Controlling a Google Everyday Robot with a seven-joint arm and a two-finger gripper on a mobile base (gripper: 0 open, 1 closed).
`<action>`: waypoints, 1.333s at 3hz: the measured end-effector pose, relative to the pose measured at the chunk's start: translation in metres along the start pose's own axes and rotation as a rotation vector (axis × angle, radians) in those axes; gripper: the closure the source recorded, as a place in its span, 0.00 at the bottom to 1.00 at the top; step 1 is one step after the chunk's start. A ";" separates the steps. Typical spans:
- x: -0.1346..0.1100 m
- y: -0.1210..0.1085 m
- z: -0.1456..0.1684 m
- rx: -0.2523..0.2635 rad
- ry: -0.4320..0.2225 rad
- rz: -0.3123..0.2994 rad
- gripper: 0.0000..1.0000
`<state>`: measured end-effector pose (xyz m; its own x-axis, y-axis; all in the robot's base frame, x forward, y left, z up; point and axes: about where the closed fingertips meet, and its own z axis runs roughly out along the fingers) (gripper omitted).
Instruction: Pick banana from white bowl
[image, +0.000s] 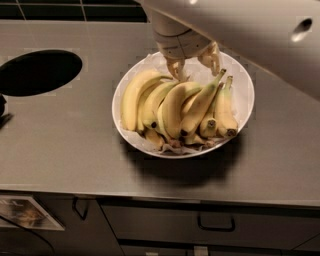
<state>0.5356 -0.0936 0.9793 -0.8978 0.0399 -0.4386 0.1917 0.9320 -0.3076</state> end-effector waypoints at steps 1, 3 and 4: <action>0.001 -0.005 0.004 0.010 0.008 0.017 0.51; 0.006 -0.018 0.017 0.030 0.038 0.048 0.52; 0.010 -0.024 0.024 0.040 0.058 0.055 0.52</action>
Offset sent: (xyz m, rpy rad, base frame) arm -0.0769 -0.0771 -0.0113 -0.1855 0.2708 -0.2704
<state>0.5313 -0.1242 0.9622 -0.9068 0.1121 -0.4063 0.2557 0.9127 -0.3188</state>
